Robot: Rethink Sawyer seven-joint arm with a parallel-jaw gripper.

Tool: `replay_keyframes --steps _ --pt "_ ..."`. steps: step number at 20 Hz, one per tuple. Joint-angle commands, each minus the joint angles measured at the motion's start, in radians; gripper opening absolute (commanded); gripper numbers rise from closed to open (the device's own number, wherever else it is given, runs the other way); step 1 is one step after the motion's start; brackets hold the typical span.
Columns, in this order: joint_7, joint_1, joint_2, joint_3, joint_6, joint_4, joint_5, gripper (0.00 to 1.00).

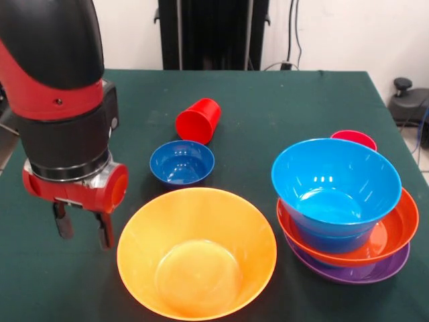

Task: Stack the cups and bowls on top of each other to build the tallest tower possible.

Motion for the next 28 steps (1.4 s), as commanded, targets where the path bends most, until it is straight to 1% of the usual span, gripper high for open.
replay_keyframes --steps 1,8,16,18,20,28 --pt "0.068 0.037 0.035 0.015 0.04 -0.029 -0.008 1.0" --pt "0.092 0.05 0.006 -0.004 0.054 -0.002 0.0 1.0" --pt "0.09 0.051 0.058 0.003 0.015 -0.025 0.008 1.0" --pt "0.1 0.053 0.061 0.001 -0.015 -0.002 0.012 1.0" --pt "0.112 0.058 0.069 -0.001 -0.026 -0.002 0.015 1.0" --pt "0.131 0.077 0.069 -0.018 -0.043 0.01 0.033 1.0"
